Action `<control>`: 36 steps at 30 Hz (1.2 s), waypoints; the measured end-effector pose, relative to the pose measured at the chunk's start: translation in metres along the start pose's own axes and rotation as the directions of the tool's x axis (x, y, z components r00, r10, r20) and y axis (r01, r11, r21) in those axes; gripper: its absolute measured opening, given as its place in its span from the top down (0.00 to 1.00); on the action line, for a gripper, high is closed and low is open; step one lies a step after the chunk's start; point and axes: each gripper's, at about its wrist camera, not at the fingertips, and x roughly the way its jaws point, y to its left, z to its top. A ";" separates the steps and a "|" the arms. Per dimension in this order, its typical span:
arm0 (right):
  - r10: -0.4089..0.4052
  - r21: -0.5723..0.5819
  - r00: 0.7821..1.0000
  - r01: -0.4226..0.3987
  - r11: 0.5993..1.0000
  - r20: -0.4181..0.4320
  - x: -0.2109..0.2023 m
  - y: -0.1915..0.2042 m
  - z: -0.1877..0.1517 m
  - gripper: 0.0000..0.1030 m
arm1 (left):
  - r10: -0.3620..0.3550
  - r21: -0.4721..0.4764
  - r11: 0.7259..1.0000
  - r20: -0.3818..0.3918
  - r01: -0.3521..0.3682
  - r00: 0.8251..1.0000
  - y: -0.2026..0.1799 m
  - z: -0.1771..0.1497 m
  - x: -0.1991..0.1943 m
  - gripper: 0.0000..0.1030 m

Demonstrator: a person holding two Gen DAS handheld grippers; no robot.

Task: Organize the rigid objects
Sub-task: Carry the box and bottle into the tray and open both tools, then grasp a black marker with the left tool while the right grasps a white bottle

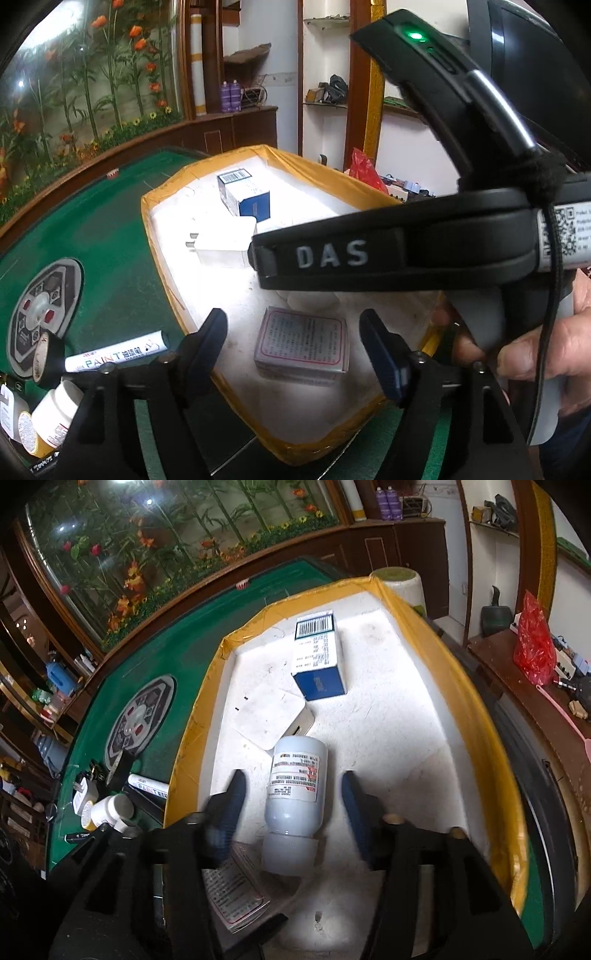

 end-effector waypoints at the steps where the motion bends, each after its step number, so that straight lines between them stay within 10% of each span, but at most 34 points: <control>1: 0.002 0.002 1.000 -0.002 1.000 0.011 -0.003 -0.001 -0.001 0.44 | 0.001 -0.001 1.000 0.003 -0.001 1.000 0.000 0.000 0.000 0.23; 17: 0.092 0.106 0.969 -0.119 0.987 0.231 -0.081 -0.002 -0.034 0.43 | 0.009 -0.072 0.997 0.070 -0.004 0.997 0.010 -0.003 -0.030 0.23; 36: 0.209 -0.001 0.967 -0.211 0.977 0.148 -0.068 0.065 -0.062 0.43 | 0.119 -0.205 0.973 0.066 -0.103 0.991 0.092 -0.046 -0.104 0.23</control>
